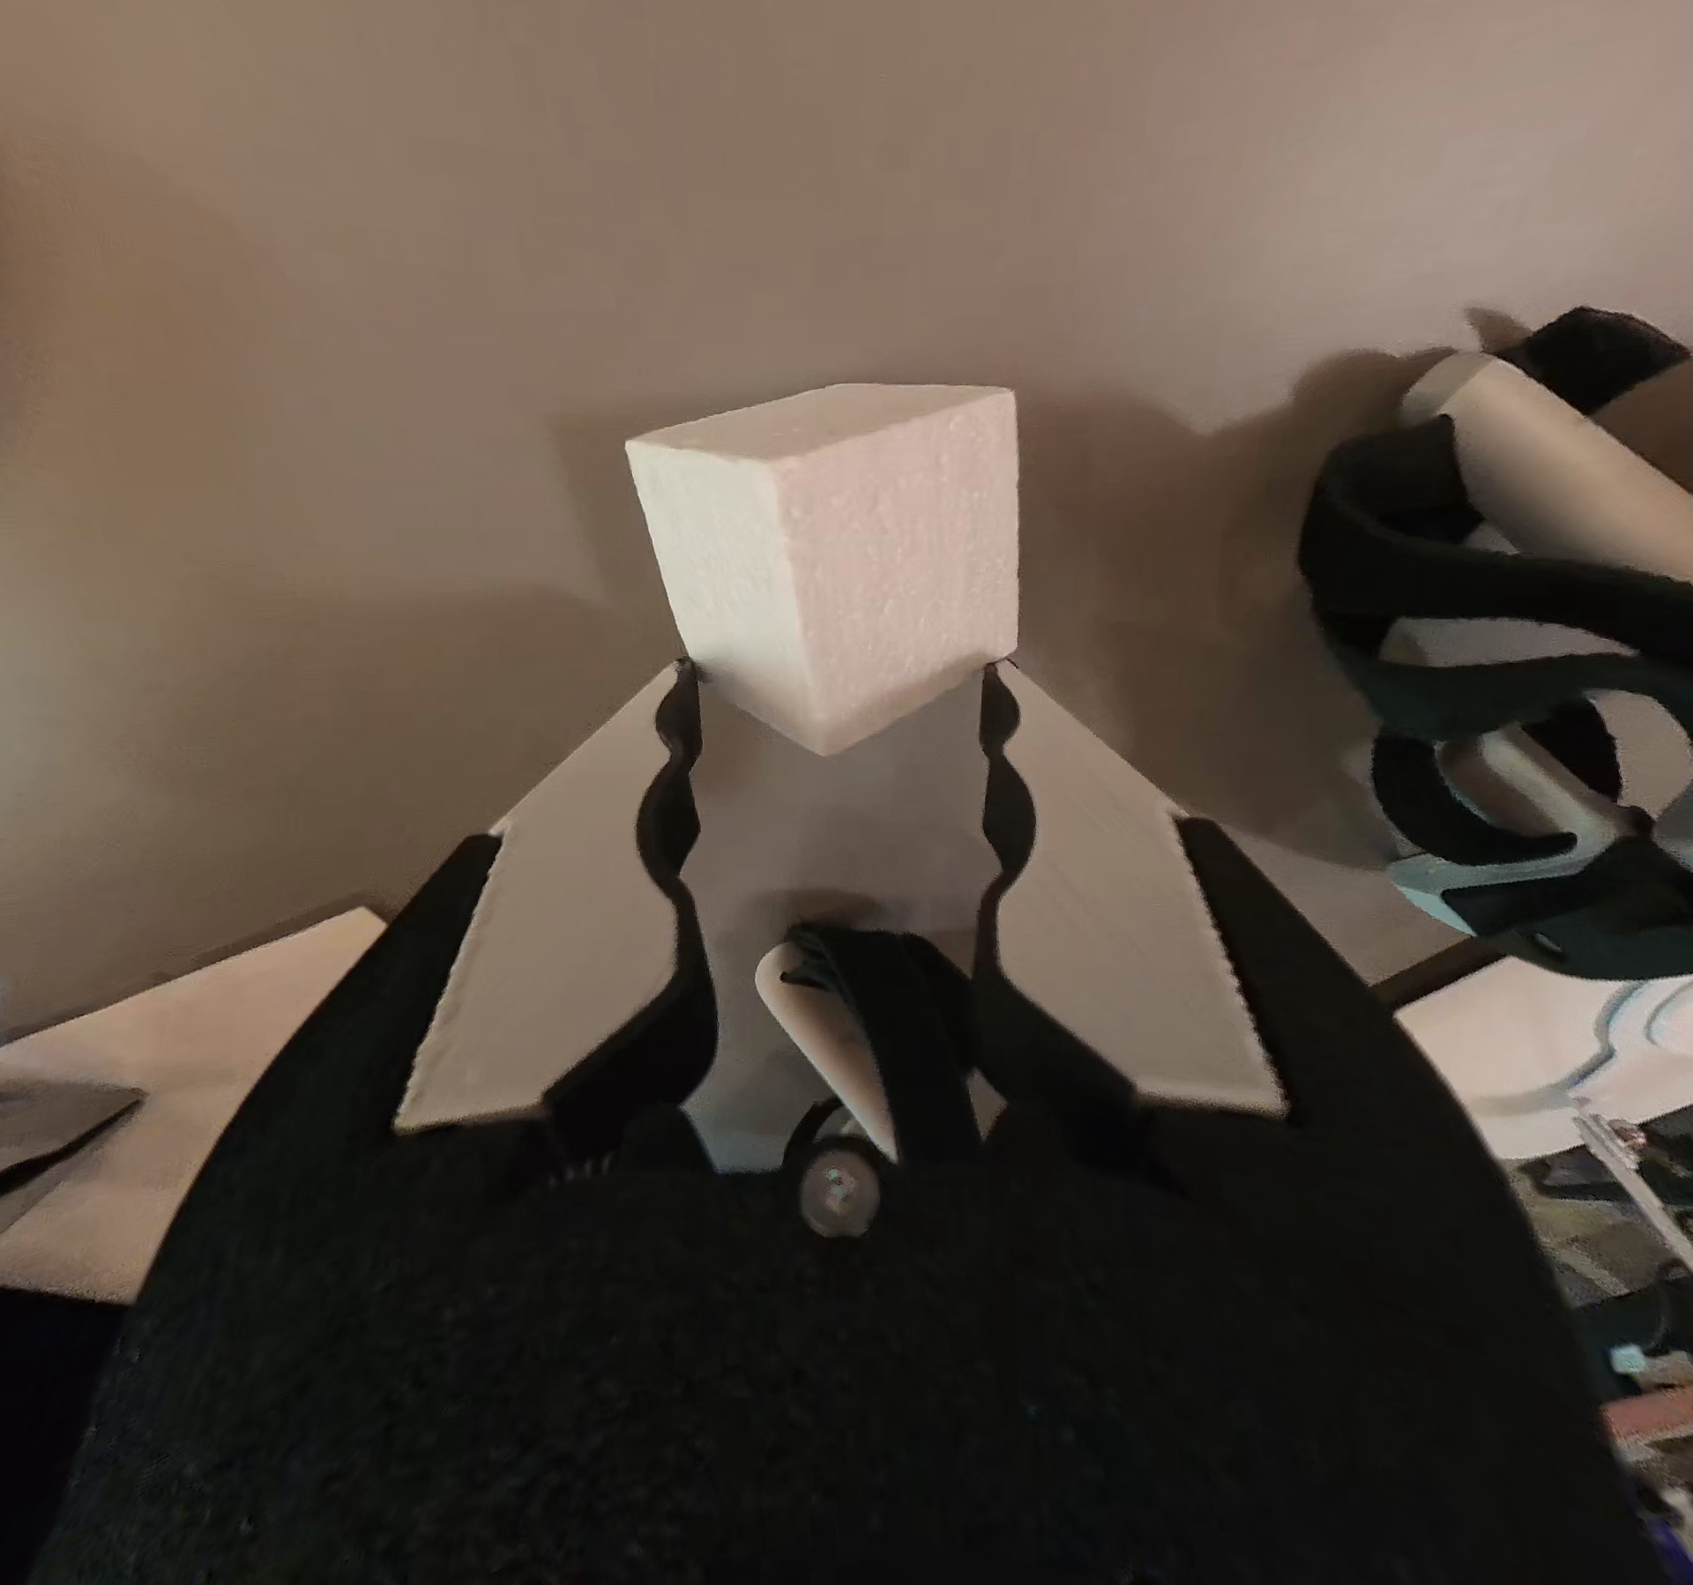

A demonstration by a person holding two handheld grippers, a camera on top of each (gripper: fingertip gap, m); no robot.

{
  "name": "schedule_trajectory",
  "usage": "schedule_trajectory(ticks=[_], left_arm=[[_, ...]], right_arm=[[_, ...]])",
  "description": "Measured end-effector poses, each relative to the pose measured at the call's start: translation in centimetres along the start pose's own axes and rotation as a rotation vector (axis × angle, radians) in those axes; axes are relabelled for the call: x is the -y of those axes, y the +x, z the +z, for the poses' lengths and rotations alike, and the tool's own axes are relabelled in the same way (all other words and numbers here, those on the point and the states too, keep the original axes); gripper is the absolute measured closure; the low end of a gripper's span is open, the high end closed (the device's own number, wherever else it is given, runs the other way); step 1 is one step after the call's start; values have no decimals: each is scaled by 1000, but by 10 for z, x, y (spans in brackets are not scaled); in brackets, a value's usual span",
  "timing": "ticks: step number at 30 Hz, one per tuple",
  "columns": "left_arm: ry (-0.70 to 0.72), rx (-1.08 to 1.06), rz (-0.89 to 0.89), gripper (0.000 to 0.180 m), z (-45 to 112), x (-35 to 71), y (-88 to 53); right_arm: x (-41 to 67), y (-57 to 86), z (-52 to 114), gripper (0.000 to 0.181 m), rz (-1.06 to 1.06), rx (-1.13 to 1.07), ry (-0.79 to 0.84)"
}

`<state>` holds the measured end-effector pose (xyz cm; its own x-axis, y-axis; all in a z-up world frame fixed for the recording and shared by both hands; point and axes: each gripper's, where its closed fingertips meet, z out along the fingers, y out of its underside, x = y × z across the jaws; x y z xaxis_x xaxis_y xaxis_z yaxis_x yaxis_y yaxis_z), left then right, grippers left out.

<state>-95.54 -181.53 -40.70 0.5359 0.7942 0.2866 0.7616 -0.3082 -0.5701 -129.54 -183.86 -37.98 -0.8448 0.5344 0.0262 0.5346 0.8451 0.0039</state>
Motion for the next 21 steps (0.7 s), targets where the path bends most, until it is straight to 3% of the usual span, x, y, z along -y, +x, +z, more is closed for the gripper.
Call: schedule_trajectory(ticks=[8,16,17,18,19,21], left_arm=[[2,8,35,180,0,0,0],[3,-23,60,180,0,0,0],[0,-25,66,180,0,0,0],[-3,-28,72,180,1,0,1],[-6,-32,78,180,1,0,1],[-14,-38,89,180,1,1,1]], right_arm=[[-28,-48,-84,120,-231,65,159],[-183,-122,-175,120,-411,176,226],[-197,-125,-176,131,-409,170,229],[-211,-130,-175,155,-432,179,230],[-222,-132,-172,168,-452,177,230],[-235,-130,-162,181,-449,163,222]])
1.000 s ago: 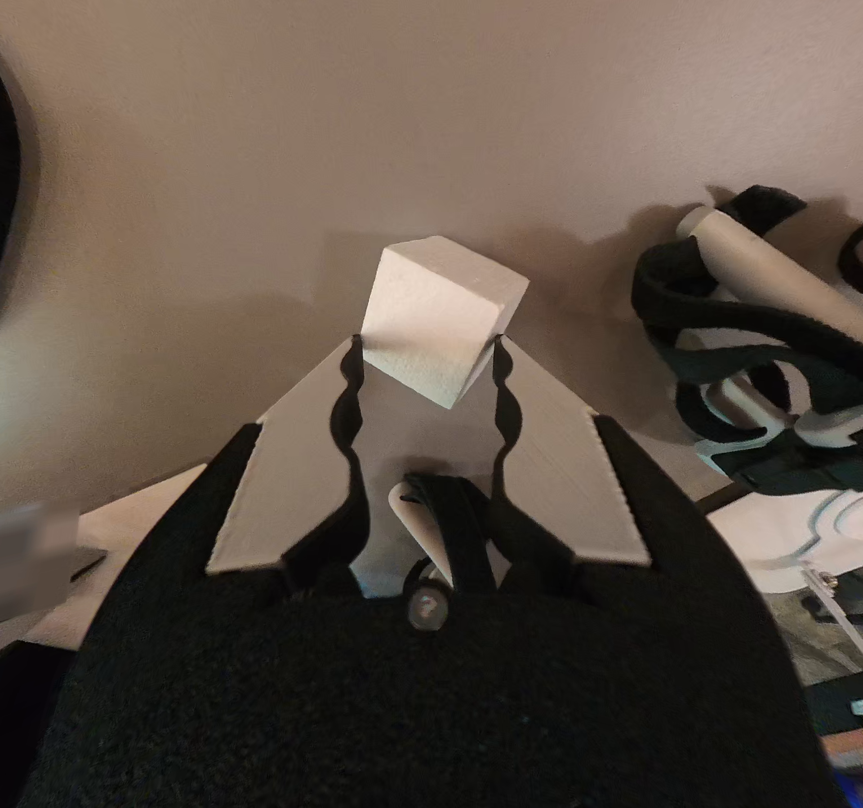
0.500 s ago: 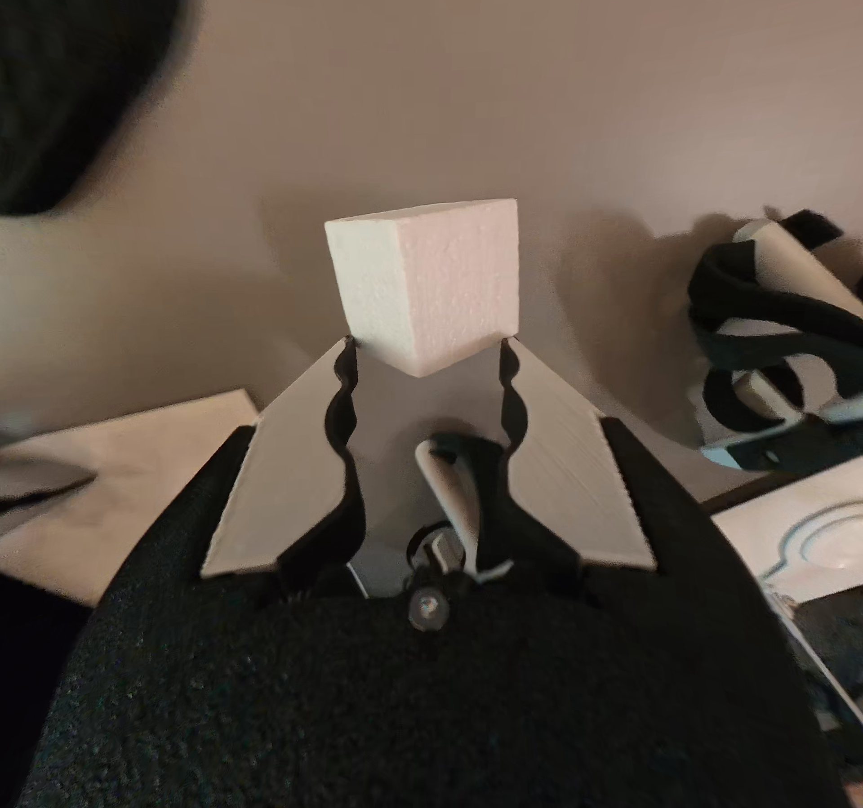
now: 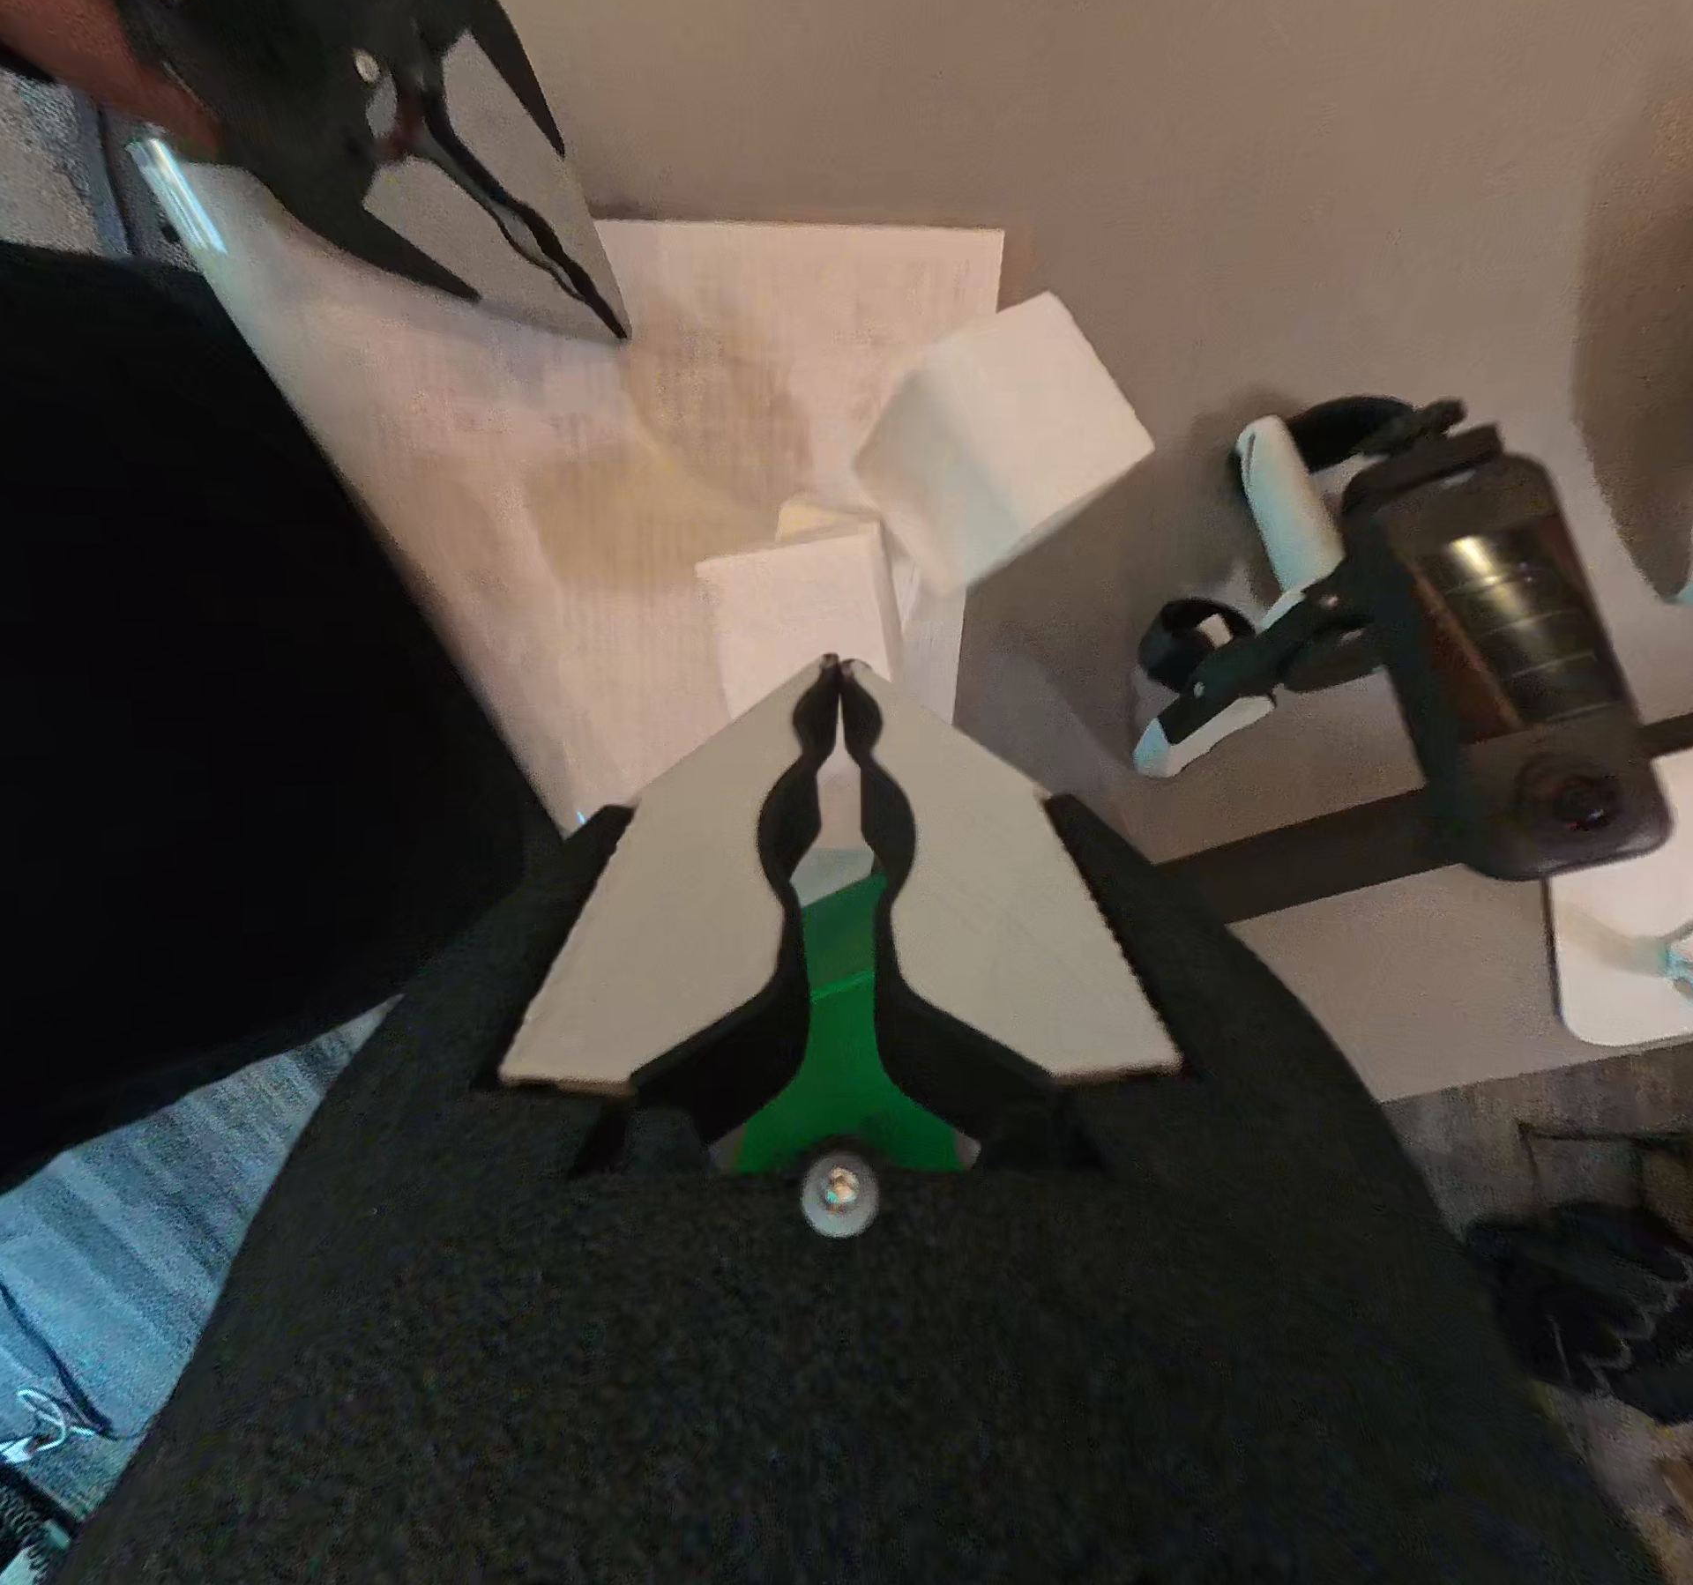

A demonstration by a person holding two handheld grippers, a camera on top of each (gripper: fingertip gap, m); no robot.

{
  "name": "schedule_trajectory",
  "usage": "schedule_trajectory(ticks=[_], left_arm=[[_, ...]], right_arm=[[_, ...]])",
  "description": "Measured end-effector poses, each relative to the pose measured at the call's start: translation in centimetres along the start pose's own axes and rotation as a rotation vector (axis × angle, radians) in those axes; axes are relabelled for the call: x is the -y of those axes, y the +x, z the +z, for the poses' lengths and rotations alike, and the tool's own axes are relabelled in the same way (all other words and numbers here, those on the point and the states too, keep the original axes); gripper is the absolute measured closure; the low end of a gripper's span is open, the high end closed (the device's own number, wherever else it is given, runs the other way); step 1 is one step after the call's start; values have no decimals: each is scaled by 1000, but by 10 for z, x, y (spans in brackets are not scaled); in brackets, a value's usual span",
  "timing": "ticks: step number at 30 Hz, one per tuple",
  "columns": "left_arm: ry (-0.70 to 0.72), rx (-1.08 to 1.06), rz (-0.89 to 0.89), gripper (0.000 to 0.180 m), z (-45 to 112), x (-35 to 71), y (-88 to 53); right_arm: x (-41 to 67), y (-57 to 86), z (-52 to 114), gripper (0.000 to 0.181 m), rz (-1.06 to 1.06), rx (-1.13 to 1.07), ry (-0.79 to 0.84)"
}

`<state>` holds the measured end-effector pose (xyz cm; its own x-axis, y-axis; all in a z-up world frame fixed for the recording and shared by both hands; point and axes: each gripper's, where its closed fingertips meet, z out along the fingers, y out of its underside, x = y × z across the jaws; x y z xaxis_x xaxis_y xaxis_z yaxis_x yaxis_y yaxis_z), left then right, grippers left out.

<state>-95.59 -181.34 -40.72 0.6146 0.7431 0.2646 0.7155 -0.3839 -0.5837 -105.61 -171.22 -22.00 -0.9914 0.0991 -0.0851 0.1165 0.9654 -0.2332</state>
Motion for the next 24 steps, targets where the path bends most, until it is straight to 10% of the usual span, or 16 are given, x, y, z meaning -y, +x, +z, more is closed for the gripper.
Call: schedule_trajectory(ticks=[15,24], left_arm=[[19,23,-33,180,1,1,0],[-5,20,-46,180,1,1,0]], right_arm=[[-37,81,40,143,357,-79,40],[-33,76,112,121,-71,-69,-72]])
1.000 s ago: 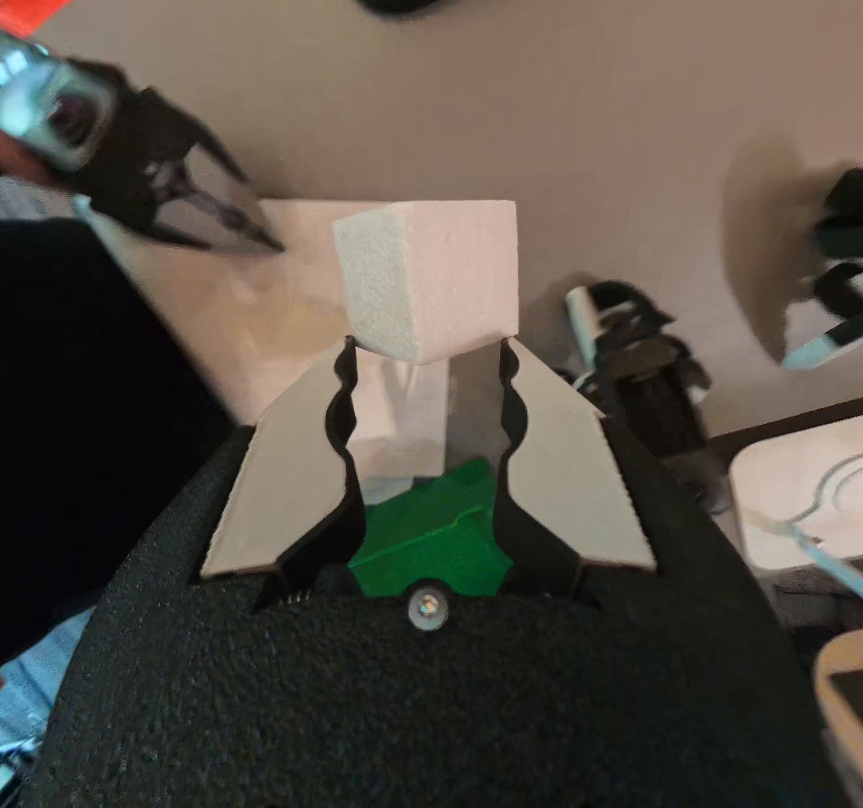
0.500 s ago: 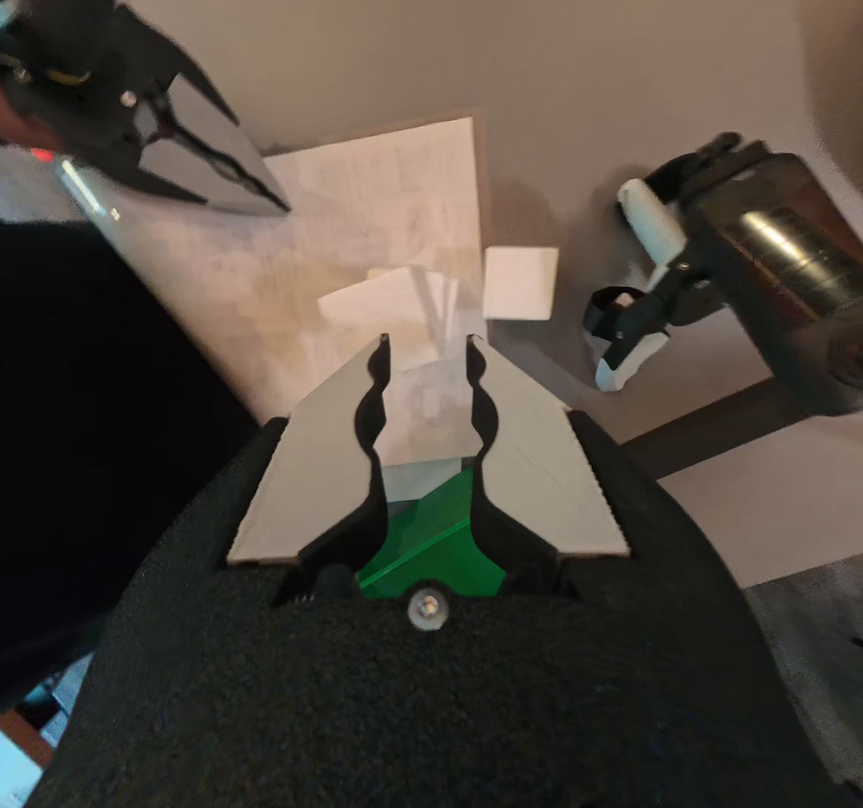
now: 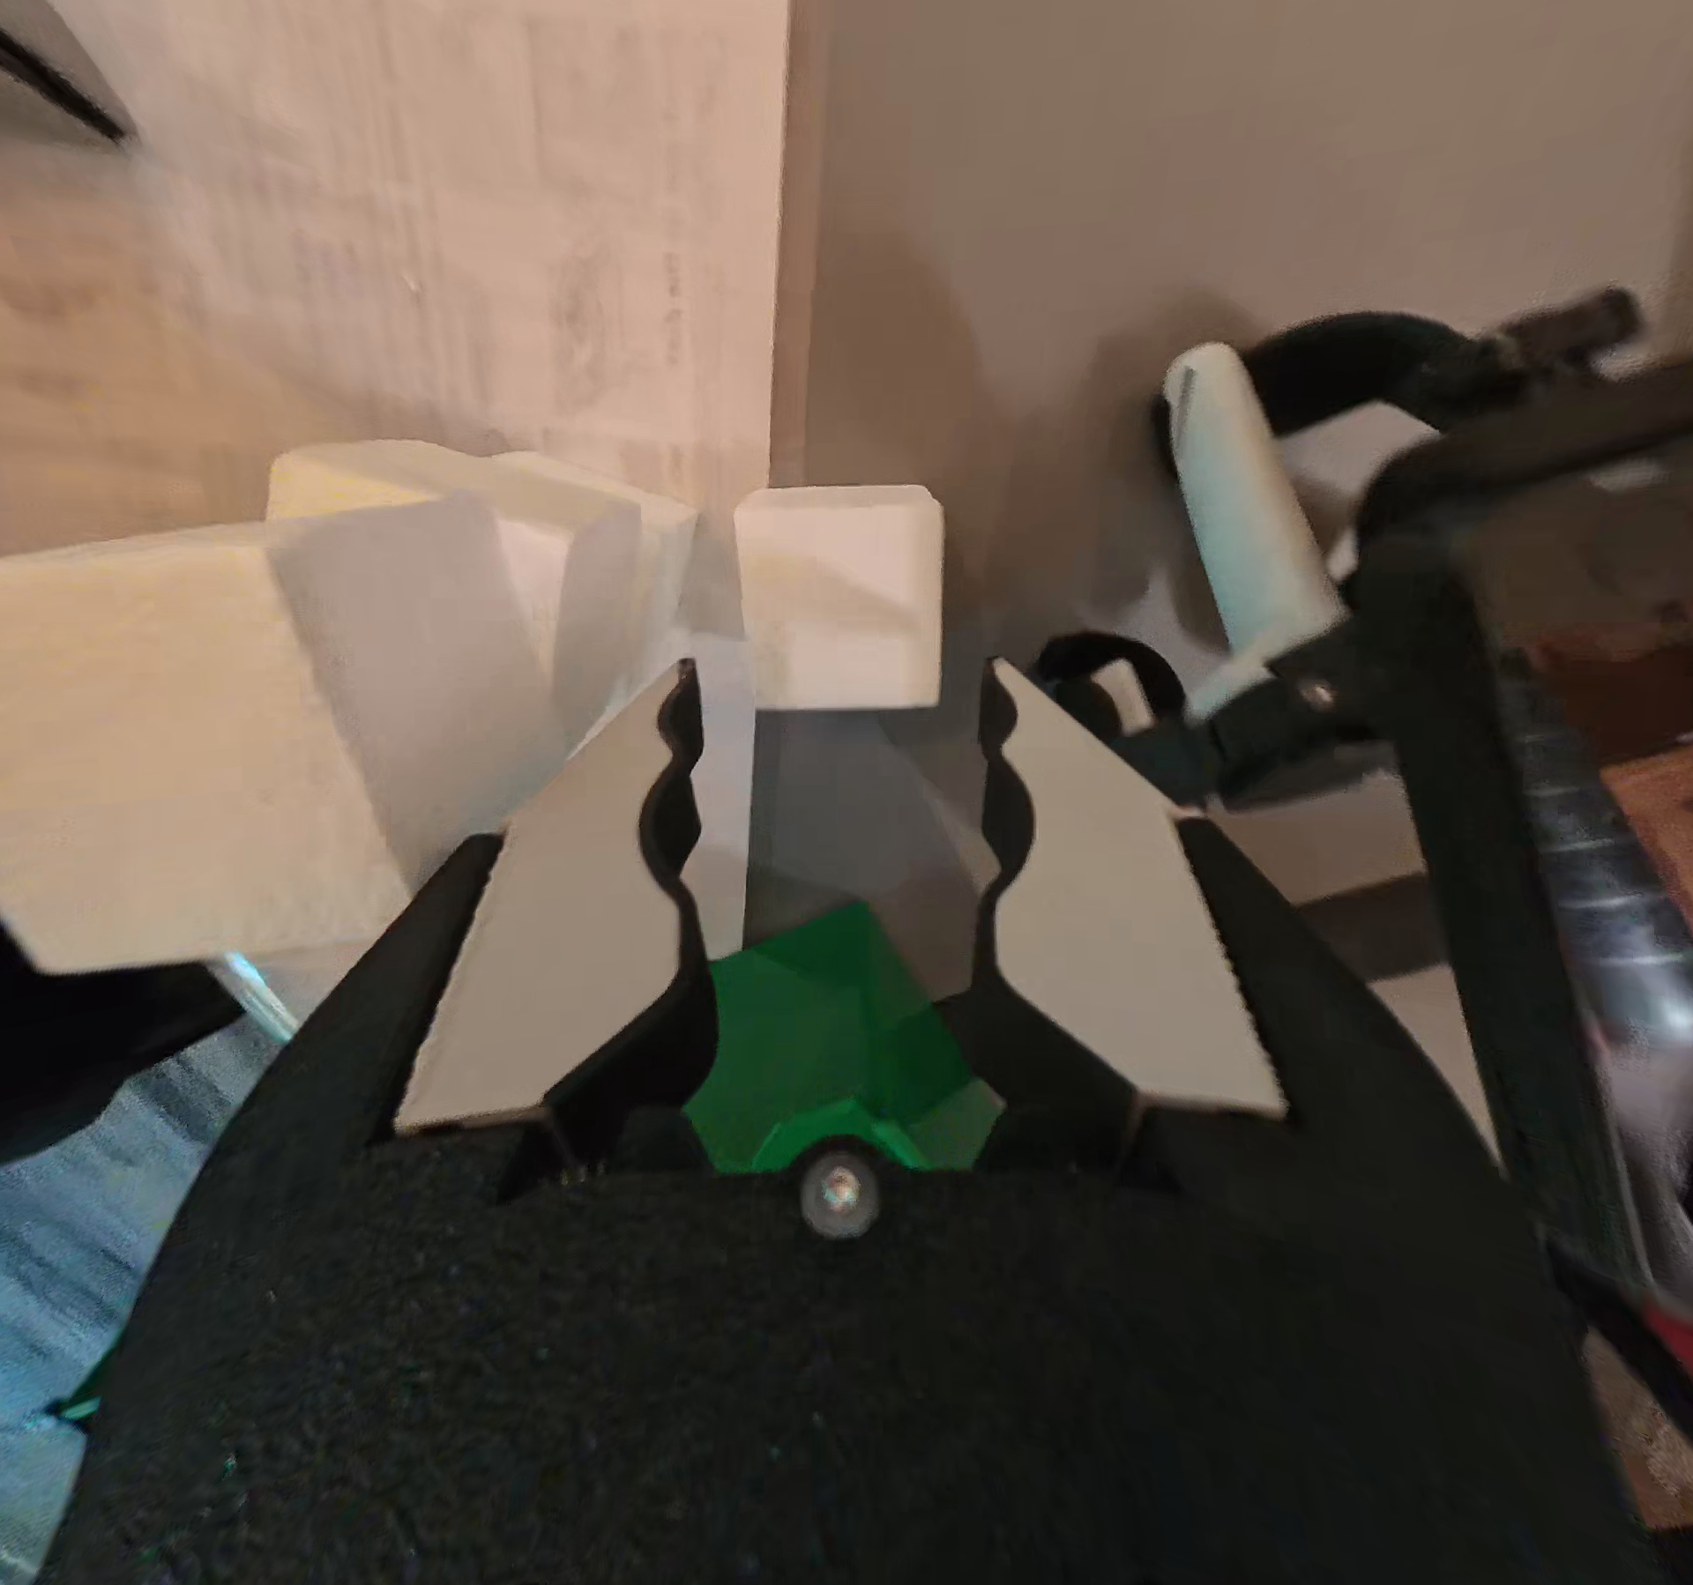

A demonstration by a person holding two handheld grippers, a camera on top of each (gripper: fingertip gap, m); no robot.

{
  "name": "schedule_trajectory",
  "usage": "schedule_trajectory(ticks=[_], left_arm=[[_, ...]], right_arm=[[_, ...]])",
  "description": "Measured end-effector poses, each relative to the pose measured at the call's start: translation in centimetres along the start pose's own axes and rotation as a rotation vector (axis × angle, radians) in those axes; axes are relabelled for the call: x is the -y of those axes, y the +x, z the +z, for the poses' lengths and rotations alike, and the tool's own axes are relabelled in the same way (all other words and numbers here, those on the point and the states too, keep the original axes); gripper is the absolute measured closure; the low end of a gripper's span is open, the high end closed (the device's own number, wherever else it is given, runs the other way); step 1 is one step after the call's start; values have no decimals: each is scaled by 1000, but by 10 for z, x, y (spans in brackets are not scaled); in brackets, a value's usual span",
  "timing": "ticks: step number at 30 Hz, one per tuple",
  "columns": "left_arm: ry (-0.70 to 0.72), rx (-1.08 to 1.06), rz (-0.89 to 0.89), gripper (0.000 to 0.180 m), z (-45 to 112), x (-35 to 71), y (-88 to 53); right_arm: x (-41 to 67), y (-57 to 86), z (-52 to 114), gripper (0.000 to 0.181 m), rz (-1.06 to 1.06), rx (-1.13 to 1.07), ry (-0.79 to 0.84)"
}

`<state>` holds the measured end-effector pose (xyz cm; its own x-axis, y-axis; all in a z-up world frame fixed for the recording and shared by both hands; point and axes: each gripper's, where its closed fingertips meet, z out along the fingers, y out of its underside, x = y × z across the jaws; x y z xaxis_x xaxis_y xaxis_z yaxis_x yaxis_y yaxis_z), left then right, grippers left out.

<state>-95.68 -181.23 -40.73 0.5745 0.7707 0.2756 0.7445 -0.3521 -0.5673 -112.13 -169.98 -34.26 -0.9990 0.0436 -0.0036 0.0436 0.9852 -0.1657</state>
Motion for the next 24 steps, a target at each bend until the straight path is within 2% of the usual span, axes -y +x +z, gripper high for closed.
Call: schedule_trajectory(ticks=[8,17,21,24], left_arm=[[-20,19,-2,180,0,0,0],[-17,10,16,180,0,0,0],[-5,9,23,180,0,0,0],[0,4,25,180,0,0,0]], right_arm=[[-8,-3,45,125,-55,30,-95],[-15,12,-57,125,103,-44,34],[8,-18,-118,125,164,39,149],[26,-50,-134,125,123,90,143]])
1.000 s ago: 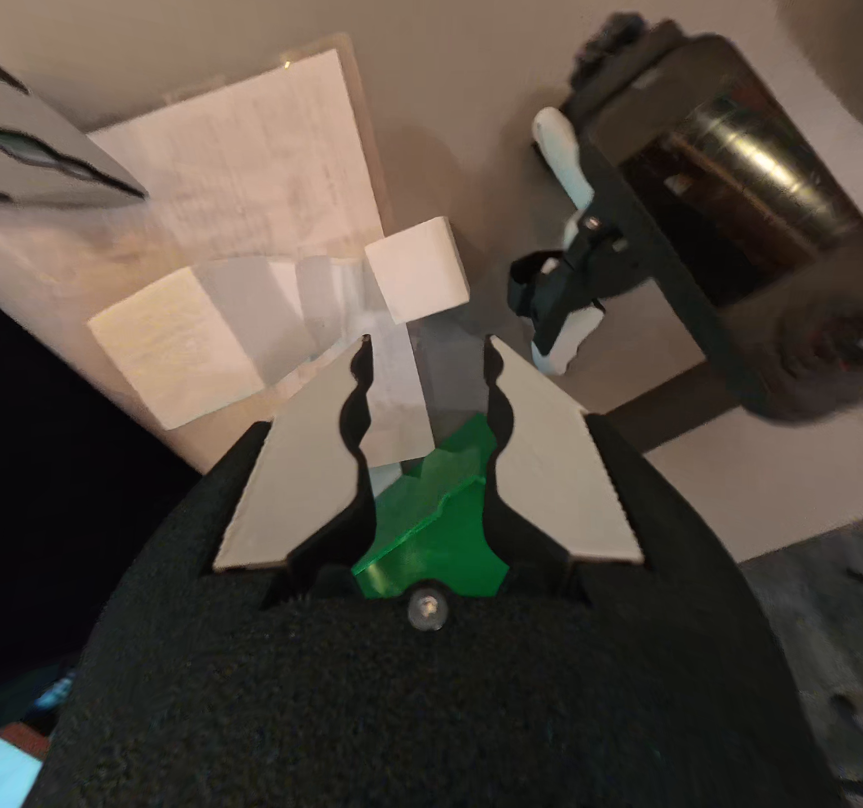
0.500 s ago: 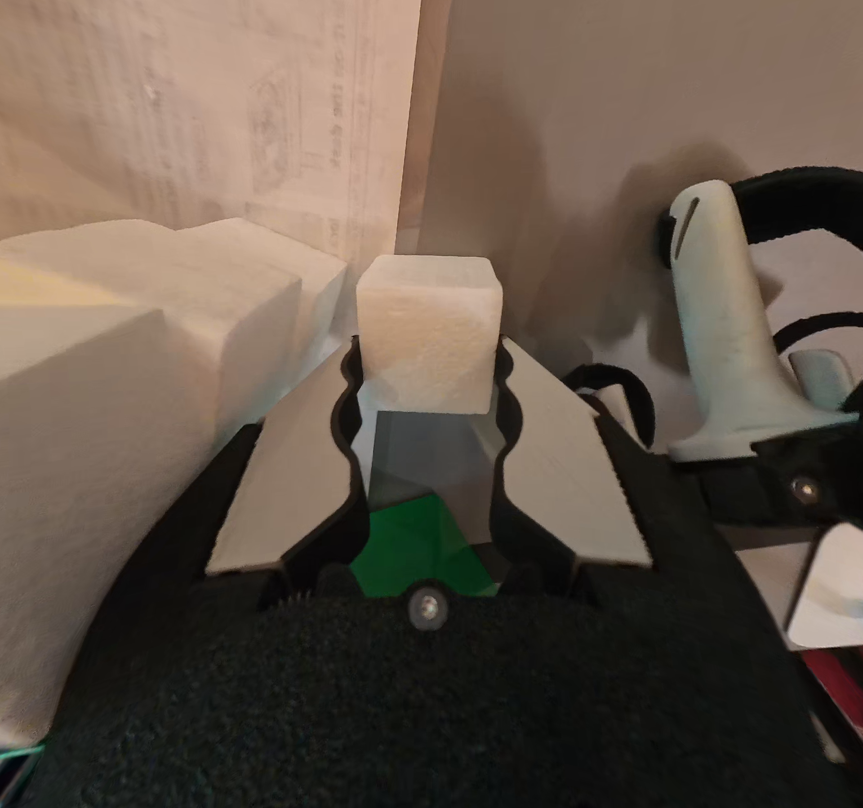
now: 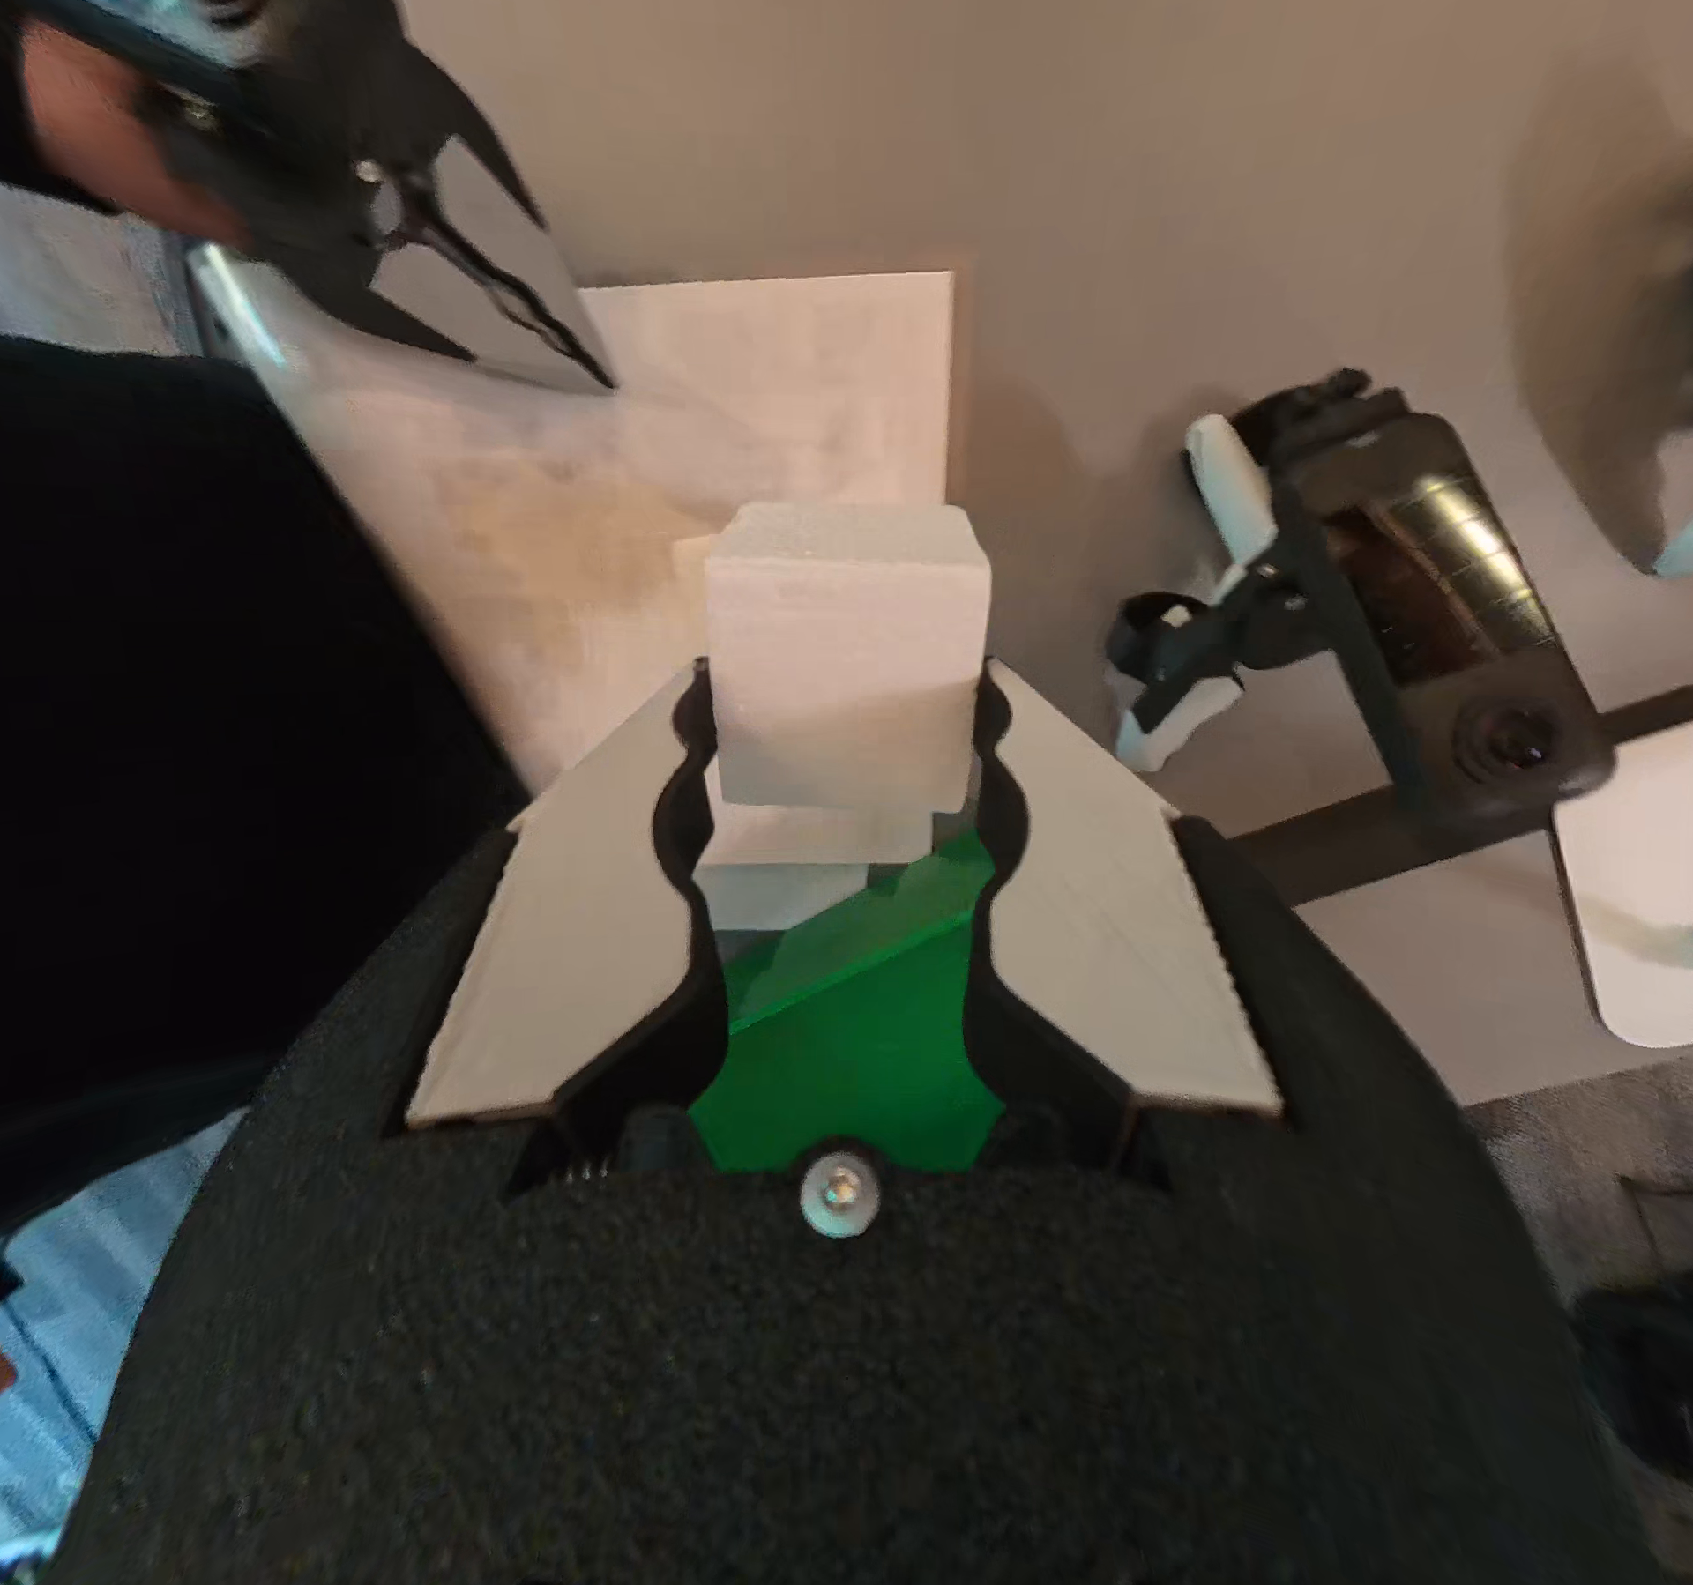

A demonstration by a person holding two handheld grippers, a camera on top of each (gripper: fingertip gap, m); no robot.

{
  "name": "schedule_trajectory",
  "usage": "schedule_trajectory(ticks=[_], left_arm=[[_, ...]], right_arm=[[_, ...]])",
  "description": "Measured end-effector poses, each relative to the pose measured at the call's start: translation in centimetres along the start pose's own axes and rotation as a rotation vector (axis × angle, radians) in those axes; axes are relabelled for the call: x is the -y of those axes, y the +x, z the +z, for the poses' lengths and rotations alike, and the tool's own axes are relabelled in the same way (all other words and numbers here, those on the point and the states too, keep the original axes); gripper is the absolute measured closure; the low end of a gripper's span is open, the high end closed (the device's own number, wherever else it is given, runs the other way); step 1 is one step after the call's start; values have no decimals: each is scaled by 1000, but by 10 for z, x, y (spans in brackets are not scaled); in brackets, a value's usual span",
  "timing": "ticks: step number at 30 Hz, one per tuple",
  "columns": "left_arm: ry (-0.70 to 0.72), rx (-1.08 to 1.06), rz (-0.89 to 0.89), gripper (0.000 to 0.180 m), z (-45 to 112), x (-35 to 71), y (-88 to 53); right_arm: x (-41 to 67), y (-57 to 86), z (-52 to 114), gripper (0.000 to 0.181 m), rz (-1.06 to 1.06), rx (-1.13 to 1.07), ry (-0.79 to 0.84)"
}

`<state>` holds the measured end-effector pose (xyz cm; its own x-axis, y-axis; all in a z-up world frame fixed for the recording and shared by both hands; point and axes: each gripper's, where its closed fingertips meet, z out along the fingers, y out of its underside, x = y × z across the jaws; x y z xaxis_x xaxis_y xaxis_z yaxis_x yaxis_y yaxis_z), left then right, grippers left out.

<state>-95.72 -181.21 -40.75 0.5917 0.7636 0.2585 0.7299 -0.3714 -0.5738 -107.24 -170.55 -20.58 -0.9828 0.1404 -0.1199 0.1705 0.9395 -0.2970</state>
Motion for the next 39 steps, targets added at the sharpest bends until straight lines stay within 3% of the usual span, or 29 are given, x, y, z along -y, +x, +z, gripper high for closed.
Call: schedule_trajectory(ticks=[12,16,19,21,23,25,26,29,32,39], left_arm=[[15,7,-3,180,0,0,0],[13,1,-3,180,0,0,0],[19,0,-10,180,0,0,0],[26,2,-13,180,0,0,0],[32,4,-13,180,0,0,0],[31,2,-13,180,0,0,0],[28,1,-11,180,0,0,0],[15,-4,-1,180,0,0,0],[8,-16,3,180,0,0,0],[11,-4,1,180,0,0,0]], right_arm=[[-13,-27,40,121,-71,-16,-166],[-9,-24,27,111,-19,-58,-79],[-6,-19,2,111,128,-106,119],[-10,-19,-9,119,256,-127,288],[-20,-25,-6,139,376,-123,421],[-54,-22,15,176,461,-232,350],[-76,-19,26,181,506,-313,270],[-112,-44,69,181,527,-321,55],[-116,-72,115,181,521,-231,-35],[-24,0,137,181,565,-302,172]])
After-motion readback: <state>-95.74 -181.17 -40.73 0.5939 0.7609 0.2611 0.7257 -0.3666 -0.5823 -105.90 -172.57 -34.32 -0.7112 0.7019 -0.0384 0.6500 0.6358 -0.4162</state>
